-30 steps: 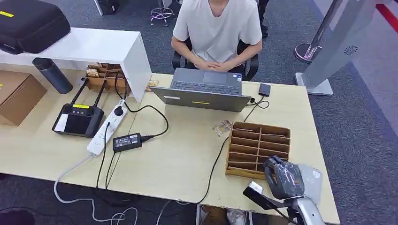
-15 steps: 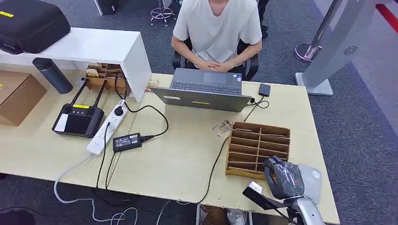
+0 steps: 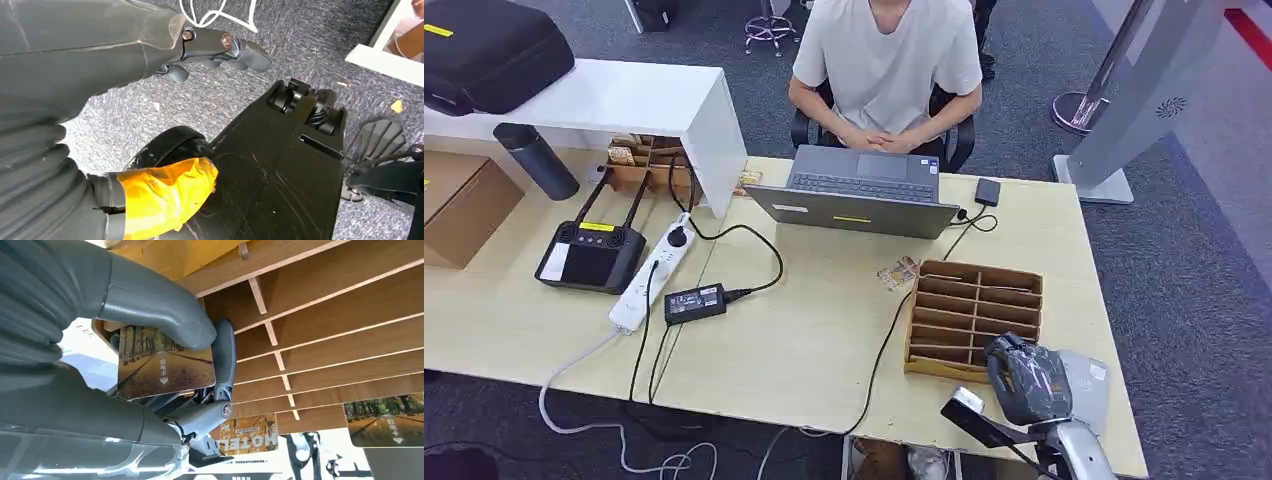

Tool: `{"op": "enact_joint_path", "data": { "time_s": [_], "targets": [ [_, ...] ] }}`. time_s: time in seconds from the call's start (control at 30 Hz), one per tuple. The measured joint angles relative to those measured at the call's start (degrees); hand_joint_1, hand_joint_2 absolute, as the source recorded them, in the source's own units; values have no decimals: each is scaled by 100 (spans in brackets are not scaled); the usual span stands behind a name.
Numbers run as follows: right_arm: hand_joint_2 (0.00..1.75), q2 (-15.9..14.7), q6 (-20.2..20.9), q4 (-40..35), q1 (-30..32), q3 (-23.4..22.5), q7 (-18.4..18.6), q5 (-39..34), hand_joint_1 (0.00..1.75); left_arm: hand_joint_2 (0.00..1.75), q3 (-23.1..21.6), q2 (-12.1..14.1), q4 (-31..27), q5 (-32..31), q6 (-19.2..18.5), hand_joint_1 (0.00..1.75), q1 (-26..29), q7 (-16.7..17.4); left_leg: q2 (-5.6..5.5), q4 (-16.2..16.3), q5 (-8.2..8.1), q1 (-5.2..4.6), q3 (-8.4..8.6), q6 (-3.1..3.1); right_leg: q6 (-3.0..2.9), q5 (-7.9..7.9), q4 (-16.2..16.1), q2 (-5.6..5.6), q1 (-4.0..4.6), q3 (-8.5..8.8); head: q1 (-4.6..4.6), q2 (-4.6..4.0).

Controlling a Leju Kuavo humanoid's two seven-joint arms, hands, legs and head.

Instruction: Pass the card to the sensor for recognition and then transmit it.

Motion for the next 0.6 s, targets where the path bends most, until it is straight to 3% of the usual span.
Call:
{"op": "enact_joint_path", "data": {
  "time_s": [0.4,0.6],
  "targets": [
    [175,2,-109,0,-16,0,-68,68,154,175,0,0,-17,-124,-30,0,-5,0,0,0,0,0,-2,0,0,0,1,0,0,1,0,0],
    [175,-44,-326,-39,-647,4,-358,315,154,175,-18,-2,-28,-507,-240,0,-36,0,7,2,8,-1,-11,-3,-7,13,4,5,-1,-10,0,0]
  ]
}}
